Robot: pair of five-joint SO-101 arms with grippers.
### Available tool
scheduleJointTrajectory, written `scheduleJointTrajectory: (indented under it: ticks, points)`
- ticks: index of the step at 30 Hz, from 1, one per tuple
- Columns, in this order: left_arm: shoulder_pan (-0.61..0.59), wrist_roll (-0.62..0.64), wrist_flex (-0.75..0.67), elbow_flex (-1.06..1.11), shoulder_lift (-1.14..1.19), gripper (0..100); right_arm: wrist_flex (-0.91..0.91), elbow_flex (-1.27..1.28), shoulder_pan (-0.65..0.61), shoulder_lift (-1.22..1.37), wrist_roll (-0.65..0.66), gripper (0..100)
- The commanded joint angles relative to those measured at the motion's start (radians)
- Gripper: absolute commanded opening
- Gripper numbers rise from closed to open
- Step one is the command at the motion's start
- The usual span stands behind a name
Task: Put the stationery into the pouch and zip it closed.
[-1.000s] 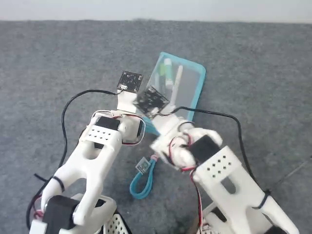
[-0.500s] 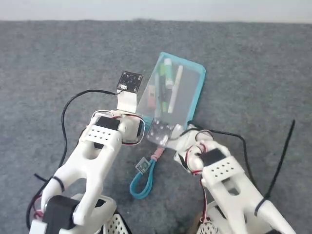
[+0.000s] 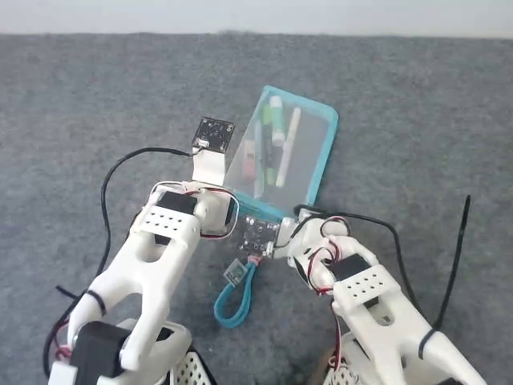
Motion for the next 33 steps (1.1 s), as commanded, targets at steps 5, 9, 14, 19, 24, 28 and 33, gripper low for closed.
scheduleJointTrajectory:
  ticks: [5, 9, 14, 19, 24, 28, 33]
  points:
    - [0.002, -0.009, 0.008, -0.056, -0.023, 1, 0.107, -0.006, 0.005, -0.033, 0.041, 15.4]
    - [0.003, -0.009, 0.028, -0.059, -0.023, 1, 0.050, 0.002, 0.012, -0.024, 0.041, 15.4]
    - [0.005, -0.057, 0.181, -0.140, -0.032, 1, -0.064, 0.031, 0.056, -0.024, 0.032, 15.4]
    - [0.006, -0.110, 0.287, -0.191, -0.032, 1, -0.156, 0.031, 0.081, -0.035, -0.043, 15.2]
    - [0.012, -0.133, 0.373, -0.232, -0.032, 1, -0.203, 0.031, 0.077, -0.025, -0.043, 15.1]
    - [0.049, -0.155, 0.414, -0.240, -0.034, 1, -0.239, 0.031, 0.079, -0.025, -0.043, 15.1]
    - [0.086, -0.181, 0.446, -0.242, -0.034, 1, -0.282, 0.023, 0.074, -0.025, -0.038, 11.7]
